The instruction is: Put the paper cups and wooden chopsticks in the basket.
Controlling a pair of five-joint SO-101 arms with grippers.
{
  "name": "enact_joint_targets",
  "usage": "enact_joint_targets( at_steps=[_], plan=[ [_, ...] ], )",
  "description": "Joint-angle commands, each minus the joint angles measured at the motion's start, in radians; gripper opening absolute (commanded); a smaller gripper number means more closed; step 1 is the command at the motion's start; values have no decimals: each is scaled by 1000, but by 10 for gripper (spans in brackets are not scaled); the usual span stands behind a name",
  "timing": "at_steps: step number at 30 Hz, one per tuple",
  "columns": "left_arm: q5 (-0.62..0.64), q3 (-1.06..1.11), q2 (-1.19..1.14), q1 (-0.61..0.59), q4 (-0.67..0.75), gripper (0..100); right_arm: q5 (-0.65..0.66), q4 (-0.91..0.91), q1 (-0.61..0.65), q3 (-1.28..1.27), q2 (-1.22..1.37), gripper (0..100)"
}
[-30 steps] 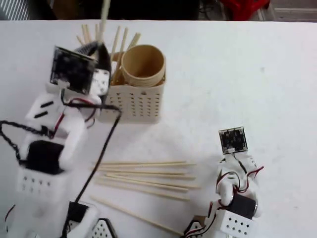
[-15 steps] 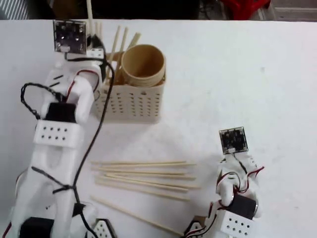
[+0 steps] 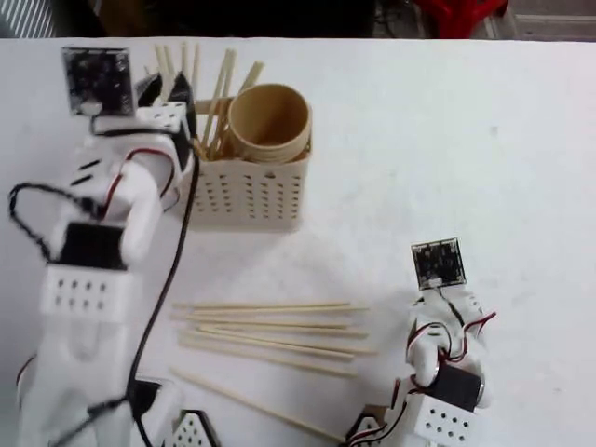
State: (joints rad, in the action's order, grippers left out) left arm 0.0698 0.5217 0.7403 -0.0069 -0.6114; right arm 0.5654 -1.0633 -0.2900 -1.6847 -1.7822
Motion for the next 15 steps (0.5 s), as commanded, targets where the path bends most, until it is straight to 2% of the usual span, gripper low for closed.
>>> enact_joint_targets(
  at_steps=[1, 4, 11, 15],
  plan=[
    [6, -54, 131, -8, -57, 106, 3, -2, -7, -6, -8, 25],
    [-69, -86, 223, -8, -164, 106, 3, -2, -7, -6, -8, 25],
    [-229, -187, 251, 7, -565, 106, 3, -2, -7, -6, -8, 25],
    [-422, -184, 177, 143, -718, 108, 3, -2, -7, -6, -8, 25]
  ],
)
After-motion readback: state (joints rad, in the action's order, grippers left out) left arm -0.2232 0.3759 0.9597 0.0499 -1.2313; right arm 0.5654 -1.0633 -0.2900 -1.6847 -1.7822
